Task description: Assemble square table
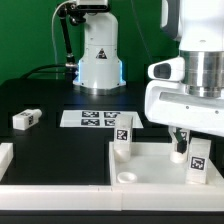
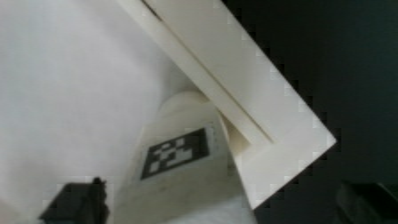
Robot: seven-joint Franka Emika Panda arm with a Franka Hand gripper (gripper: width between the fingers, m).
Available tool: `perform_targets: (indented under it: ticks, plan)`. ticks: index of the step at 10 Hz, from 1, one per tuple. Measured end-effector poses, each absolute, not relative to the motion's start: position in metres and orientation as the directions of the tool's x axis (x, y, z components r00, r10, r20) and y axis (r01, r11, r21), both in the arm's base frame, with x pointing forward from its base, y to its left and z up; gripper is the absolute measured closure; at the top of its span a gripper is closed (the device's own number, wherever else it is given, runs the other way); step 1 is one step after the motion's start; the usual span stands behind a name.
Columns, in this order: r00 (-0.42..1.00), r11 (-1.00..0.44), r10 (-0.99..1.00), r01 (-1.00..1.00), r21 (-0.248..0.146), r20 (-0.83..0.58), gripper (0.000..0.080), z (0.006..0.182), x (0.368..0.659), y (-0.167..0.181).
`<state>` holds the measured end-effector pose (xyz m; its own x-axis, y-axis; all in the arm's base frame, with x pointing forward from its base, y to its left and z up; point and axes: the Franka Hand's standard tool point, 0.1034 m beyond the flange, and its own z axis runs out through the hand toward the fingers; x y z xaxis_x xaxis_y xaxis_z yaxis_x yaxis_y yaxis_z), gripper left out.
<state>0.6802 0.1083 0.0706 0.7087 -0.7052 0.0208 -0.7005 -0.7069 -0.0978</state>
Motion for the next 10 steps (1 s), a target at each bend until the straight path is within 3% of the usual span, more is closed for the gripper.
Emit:
perform_targets:
  ticks: [1,3,5,7,9,10]
  plan:
    - [0.701,-0.699,-0.713,-0.709,-0.098,0.020,0.0276,0.070,0.680,0.108]
    - [0.619,-0.617,-0.785,-0.782,-0.092,0.006,0.0508,0.069,0.679,0.105]
    - [0.469,-0.466,-0.883,-0.880,-0.091,-0.014,0.0508,0.070,0.678,0.103]
    - [0.078,-0.074,-0.994,-0.995,-0.066,-0.073,0.0508,0.069,0.676,0.095]
    - [-0.301,0.315,-0.937,-0.948,-0.054,-0.178,0.0508,0.068,0.679,0.102]
    - [-0.415,0.434,-0.884,-0.899,-0.052,-0.214,0.0508,0.068,0.680,0.102]
